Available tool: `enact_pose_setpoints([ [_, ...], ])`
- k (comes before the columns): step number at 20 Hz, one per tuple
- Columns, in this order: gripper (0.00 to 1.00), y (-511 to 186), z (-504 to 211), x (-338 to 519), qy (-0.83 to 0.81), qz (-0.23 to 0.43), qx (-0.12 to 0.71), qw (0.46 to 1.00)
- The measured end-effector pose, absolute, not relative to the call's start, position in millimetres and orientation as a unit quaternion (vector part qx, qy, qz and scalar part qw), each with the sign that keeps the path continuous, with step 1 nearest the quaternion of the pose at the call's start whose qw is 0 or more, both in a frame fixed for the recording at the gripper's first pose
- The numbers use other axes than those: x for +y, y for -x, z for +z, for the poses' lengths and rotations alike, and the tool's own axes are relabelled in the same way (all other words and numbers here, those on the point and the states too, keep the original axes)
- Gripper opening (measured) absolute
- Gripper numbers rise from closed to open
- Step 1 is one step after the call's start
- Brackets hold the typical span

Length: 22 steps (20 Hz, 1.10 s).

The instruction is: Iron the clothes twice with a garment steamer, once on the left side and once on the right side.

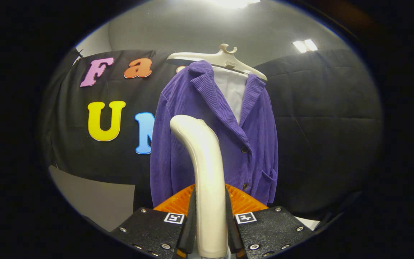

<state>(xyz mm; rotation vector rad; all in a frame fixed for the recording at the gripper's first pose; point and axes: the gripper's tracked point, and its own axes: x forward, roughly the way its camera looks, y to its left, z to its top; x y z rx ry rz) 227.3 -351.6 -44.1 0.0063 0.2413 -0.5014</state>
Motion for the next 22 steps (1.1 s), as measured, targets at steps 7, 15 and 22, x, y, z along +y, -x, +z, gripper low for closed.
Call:
enact_pose_setpoints([
  [7,0.37,-194,-92,-357,-0.011,-0.244,0.156,0.957],
  [15,0.37,-169,-163,-361,-0.029,-0.235,0.205,0.95],
  [22,0.37,-146,-230,-362,-0.029,-0.231,0.247,0.941],
])
